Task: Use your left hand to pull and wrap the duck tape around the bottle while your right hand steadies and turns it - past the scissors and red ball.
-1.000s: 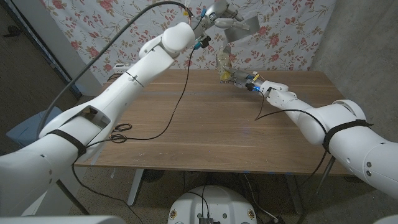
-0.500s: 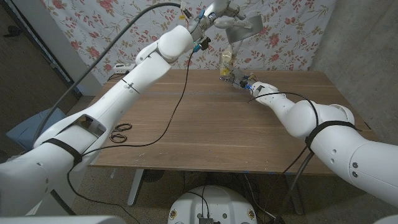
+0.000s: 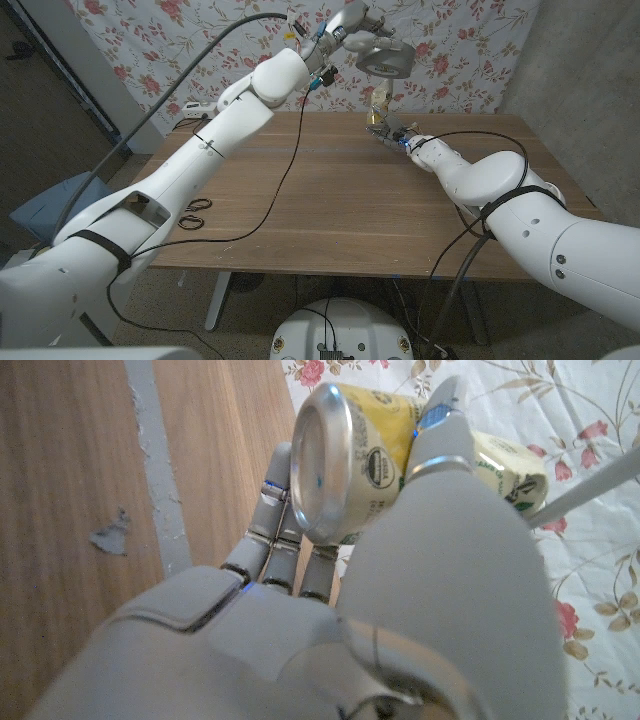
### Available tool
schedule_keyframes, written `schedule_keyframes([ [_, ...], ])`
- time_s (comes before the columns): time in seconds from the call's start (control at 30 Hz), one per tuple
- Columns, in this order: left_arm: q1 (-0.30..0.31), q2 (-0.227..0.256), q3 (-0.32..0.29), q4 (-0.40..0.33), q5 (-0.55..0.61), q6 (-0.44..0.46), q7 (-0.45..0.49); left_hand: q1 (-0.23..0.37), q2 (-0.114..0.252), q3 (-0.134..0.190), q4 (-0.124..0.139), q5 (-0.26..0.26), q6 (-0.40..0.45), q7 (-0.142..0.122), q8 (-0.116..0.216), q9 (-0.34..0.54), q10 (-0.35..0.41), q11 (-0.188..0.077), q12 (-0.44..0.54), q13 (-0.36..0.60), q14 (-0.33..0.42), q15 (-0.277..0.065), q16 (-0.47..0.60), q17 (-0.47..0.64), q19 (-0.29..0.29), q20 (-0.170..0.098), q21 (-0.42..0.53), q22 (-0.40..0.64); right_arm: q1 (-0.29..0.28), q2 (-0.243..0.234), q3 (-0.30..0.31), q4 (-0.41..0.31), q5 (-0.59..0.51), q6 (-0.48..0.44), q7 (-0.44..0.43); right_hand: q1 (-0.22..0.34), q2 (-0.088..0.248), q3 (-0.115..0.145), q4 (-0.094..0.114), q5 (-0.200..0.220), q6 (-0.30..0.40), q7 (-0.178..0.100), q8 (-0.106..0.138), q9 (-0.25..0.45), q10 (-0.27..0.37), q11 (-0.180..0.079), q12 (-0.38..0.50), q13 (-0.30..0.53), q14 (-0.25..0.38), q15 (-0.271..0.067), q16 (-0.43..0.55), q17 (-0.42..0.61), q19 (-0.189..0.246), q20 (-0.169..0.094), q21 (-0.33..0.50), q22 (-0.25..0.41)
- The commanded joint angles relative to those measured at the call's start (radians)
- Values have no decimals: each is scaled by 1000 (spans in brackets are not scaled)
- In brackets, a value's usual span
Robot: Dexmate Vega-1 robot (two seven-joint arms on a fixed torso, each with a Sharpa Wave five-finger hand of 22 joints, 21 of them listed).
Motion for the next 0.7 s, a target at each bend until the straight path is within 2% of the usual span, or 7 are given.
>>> schedule_keyframes([
  [0.03,134,14,11,-149,462,185,390,116,122,-1,0,6,16,-18,7,3,160,-169,2,0,8,-164,-1,2,16,-10,14,2,15,-1,233,1,-23,-14,-14,161,197,231,160,4,104,110,-4,8,266,-83,111,228,510,-321,198,363,1,-10,8,0],
  [0.13,160,4,15,-158,547,234,452,116,121,-3,0,7,18,-32,7,1,164,-172,3,0,7,-165,-2,1,19,-14,16,2,18,-5,243,1,-15,-15,-14,158,197,233,160,4,104,109,-7,10,268,-84,109,225,508,-321,201,363,-1,-12,9,-2],
  [0.17,165,6,11,-167,553,250,442,115,119,-5,0,7,22,-32,7,0,165,-172,1,-2,8,-166,-1,2,24,-23,18,1,19,-7,246,1,-12,-15,-14,157,197,234,160,4,105,108,-8,11,266,-85,109,227,508,-321,202,363,-2,-12,10,-2],
  [0.4,194,11,-25,-188,560,284,447,115,120,-8,0,10,22,-32,6,-2,167,-173,2,1,9,-166,-1,3,27,-21,21,1,24,-24,284,1,32,-18,8,152,195,238,160,4,109,107,-12,16,265,-84,109,231,504,-321,208,363,-4,-14,15,-5],
  [0.67,192,4,-35,-172,552,297,445,115,121,-10,1,11,23,-31,5,-3,166,-173,4,7,12,-166,0,5,27,-20,23,2,13,-43,266,1,58,-11,67,146,193,244,158,4,110,103,-20,21,262,-89,109,236,500,-321,216,363,-11,-18,19,-8],
  [0.7,185,4,-28,-164,552,296,435,115,121,-10,0,11,24,-32,5,-3,166,-173,4,8,12,-166,0,5,27,-20,23,2,8,-47,249,1,54,-7,99,145,193,245,158,5,112,101,-20,22,260,-92,109,237,499,-321,218,363,-8,-18,20,-8],
])
